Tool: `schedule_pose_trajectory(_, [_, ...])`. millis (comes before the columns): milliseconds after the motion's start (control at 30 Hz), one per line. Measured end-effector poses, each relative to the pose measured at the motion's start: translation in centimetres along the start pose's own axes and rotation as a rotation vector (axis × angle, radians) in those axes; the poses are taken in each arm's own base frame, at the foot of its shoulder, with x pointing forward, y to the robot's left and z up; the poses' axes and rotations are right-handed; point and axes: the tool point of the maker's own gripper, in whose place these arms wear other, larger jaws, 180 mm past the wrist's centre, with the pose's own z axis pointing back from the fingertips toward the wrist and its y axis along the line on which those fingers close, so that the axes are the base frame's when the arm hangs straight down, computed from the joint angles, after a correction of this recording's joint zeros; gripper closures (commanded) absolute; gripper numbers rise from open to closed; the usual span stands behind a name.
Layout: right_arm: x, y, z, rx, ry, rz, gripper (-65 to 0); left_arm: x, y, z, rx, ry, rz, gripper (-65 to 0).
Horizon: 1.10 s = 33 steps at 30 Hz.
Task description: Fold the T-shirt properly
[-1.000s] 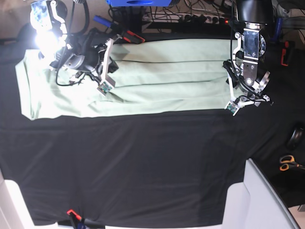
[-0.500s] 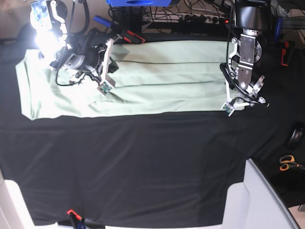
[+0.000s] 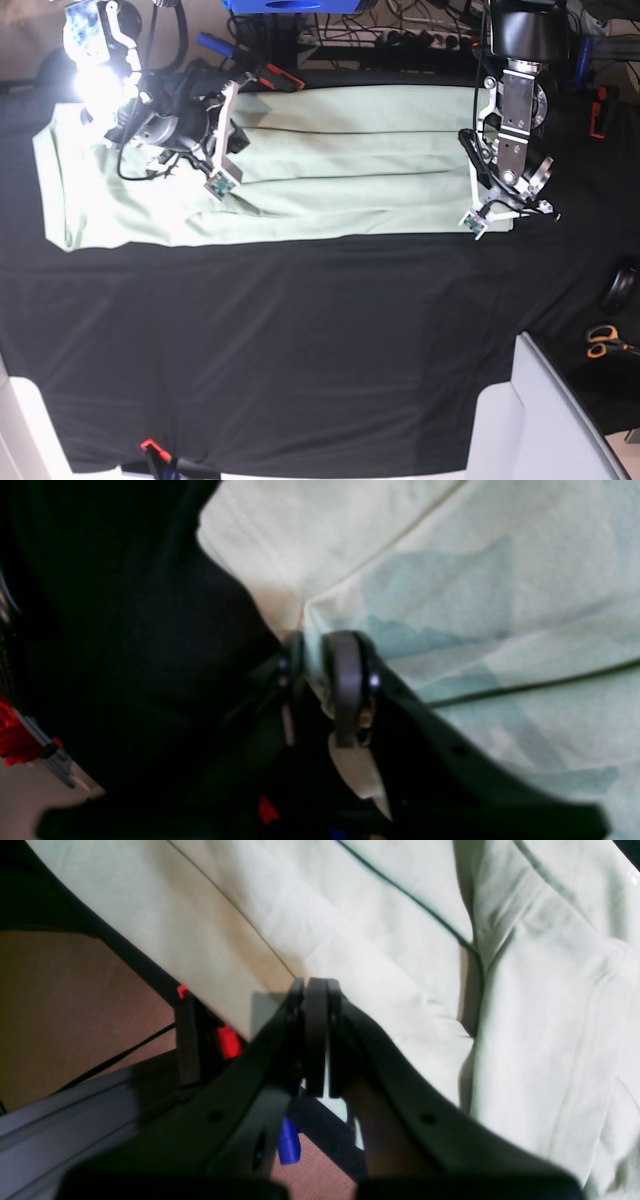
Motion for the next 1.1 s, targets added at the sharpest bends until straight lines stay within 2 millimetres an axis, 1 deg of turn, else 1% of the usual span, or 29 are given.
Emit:
schedule_pose_trajectory(333, [0.0, 0.0, 0.0, 0.0, 0.0, 0.0, 0.0, 0.0, -0.1, 0.0, -0.001, 0.006, -0.006, -5.4])
schedule_pose_trajectory(367, [0.0, 0.0, 0.0, 0.0, 0.0, 0.0, 0.0, 0.0, -0.1, 0.0, -0.001, 0.006, -0.006, -3.9])
schedule_pose_trajectory(400, [0.0, 0.0, 0.0, 0.0, 0.0, 0.0, 0.0, -0.1, -0.1, 0.0, -0.002, 0.006, -0.006, 0.0])
schedule_pose_trajectory(567, [0.0, 0.0, 0.0, 0.0, 0.0, -0.001, 0.0, 0.0, -0.1, 0.2, -0.001, 0.001, 0.001, 0.0])
schedule_pose_trajectory(633, [0.0, 0.0, 0.0, 0.0, 0.0, 0.0, 0.0, 0.2, 0.0, 0.9, 0.003, -0.012, -0.005, 0.0])
schedule_pose_trajectory(667, [0.1, 0.1, 0.0, 0.001, -0.002, -0.002, 0.0, 0.6, 0.4, 1.5, 0.019, -0.032, -0.004, 0.0])
schedule_pose_trajectory(800, [0.0, 0.0, 0.0, 0.0, 0.001, -0.001, 0.0, 3.1, 2.8, 4.3, 0.104, -0.13, 0.006, 0.0])
schedule_pose_trajectory(867, [0.0, 0.0, 0.0, 0.001, -0.001, -0.001, 0.0, 3.5, 3.5, 5.3, 0.129, -0.136, 0.01, 0.0])
schedule_pose_trajectory(967, [0.0, 0.1, 0.0, 0.001, 0.0, -0.002, 0.0, 3.1, 3.0, 5.7, 0.129, -0.133, -0.001, 0.0])
schedule_pose_trajectory(1100, [0.0, 0.0, 0.0, 0.001, 0.001, -0.002, 0.0, 1.8, 1.8, 5.9, 0.111, -0.112, -0.017, 0.0])
